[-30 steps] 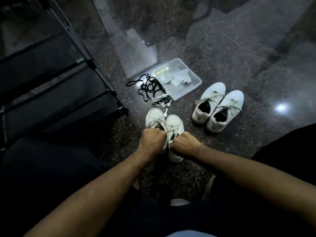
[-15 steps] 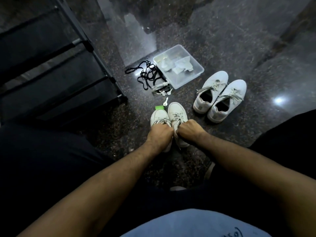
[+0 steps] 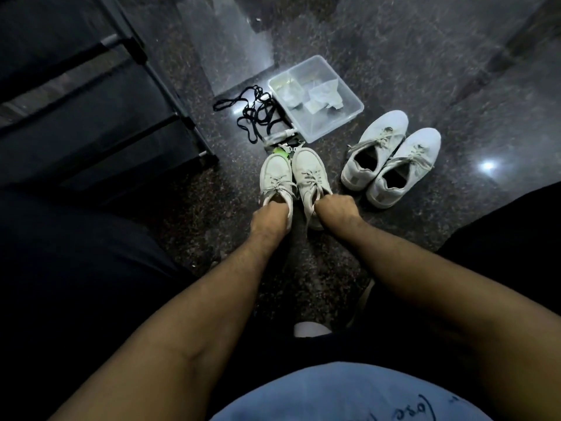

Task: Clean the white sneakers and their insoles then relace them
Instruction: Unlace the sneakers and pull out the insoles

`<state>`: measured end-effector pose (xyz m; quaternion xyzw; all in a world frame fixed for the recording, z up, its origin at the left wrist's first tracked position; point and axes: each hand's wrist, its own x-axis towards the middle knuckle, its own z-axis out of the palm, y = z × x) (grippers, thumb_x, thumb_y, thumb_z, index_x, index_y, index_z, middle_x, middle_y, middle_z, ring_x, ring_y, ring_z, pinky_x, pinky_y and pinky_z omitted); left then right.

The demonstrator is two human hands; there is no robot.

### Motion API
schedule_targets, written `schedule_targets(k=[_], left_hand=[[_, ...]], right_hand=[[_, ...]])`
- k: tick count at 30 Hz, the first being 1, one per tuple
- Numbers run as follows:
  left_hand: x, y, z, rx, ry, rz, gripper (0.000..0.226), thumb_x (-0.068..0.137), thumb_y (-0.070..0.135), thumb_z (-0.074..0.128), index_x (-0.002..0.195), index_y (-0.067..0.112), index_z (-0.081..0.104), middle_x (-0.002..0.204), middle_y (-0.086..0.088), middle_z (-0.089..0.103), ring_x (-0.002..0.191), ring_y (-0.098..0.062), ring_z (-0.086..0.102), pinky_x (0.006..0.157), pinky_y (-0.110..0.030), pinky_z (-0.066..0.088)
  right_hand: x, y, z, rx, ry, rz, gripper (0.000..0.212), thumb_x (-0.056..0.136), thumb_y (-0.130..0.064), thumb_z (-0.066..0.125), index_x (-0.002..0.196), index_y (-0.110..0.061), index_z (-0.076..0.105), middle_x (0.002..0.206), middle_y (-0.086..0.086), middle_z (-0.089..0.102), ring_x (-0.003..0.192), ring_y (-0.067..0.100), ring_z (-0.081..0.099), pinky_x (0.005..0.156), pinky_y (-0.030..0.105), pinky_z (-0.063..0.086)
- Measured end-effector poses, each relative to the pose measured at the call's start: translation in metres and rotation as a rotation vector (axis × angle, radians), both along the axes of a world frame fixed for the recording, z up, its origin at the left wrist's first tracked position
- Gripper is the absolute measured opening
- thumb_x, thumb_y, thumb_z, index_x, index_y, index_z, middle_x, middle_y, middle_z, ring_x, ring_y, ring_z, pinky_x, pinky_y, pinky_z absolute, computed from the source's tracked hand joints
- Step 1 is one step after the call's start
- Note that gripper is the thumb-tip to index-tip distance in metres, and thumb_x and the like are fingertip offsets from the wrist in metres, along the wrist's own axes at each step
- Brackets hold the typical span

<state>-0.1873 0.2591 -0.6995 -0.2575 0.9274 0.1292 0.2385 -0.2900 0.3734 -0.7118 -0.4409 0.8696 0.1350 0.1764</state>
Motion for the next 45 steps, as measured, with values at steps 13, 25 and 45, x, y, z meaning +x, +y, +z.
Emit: schedule_targets(k=[13,25,45], left_hand=[[-0.027,0.000,0.014,0.090,0.354,0.374,0.028,0.094,0.024,0.058,0.120,0.018,0.066,0.122,-0.016,0.065,0.112,-0.038,0.061,0.088,-0.040,0.050],[-0.054,-0.004,-0.037,0.620,0.553,0.881,0.012,0.077,0.018,0.074,0.089,0.015,0.072,0.092,-0.012,0.076,0.091,-0.030,0.072,0.086,-0.042,0.059],[-0.065,0.026,-0.058,0.588,0.490,0.802,0.016,0.080,0.020,0.077,0.087,0.022,0.062,0.083,0.001,0.067,0.085,-0.022,0.067,0.079,-0.030,0.053]], right_hand=[[-0.037,0.003,0.030,-0.452,-0.217,-0.647,0.029,0.084,-0.017,0.061,0.111,-0.020,0.072,0.114,0.012,0.070,0.109,0.032,0.065,0.087,0.038,0.053],[-0.062,-0.038,0.029,-0.637,-0.372,-0.798,0.021,0.083,-0.009,0.064,0.095,-0.020,0.077,0.104,0.006,0.075,0.104,0.022,0.068,0.087,0.027,0.051],[-0.041,-0.024,-0.032,-0.395,-0.127,-0.688,0.024,0.087,-0.036,0.064,0.103,-0.019,0.069,0.106,0.009,0.071,0.103,0.031,0.066,0.081,0.037,0.054]])
